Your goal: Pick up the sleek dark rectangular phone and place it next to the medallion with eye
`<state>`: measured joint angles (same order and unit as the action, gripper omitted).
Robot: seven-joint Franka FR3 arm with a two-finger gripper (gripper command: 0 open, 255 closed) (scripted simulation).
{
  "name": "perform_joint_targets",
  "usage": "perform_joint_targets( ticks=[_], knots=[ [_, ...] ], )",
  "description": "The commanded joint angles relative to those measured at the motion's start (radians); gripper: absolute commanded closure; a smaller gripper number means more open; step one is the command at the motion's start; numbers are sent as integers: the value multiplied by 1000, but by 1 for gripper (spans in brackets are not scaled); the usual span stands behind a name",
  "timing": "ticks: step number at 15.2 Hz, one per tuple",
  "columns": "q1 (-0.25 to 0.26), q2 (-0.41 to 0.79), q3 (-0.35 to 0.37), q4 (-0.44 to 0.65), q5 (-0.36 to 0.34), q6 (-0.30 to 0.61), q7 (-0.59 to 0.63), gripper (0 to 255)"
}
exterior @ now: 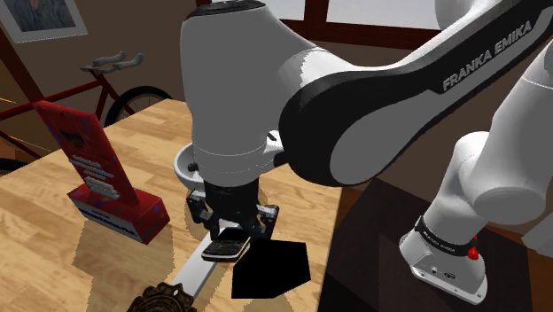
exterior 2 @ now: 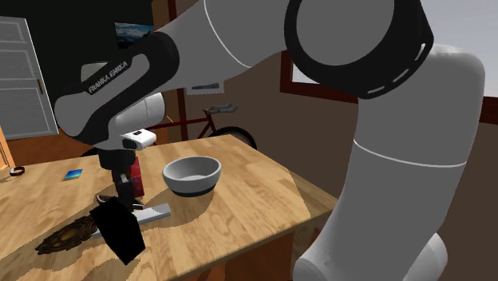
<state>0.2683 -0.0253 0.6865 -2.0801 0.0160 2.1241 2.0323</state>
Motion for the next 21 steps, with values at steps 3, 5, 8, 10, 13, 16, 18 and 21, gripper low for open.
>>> perform_joint_targets(
  ticks=[3, 5, 8, 10, 13, 16, 18, 21],
  knots=[
    [52, 52, 54, 44, -47, -6, 130, 255],
    [81, 86, 77, 75, -79, -13, 196, 255],
    [132, 149, 105, 132, -137, -30, 298, 255],
    [174, 197, 117, 177, -179, -46, 366, 255],
    [248, 274, 126, 254, -246, -75, 465, 255],
    [334, 357, 124, 344, -311, -113, 554, 255],
    [397, 414, 117, 412, -352, -142, 607, 255],
    [503, 505, 99, 532, -409, -193, 678, 255]
  ],
)
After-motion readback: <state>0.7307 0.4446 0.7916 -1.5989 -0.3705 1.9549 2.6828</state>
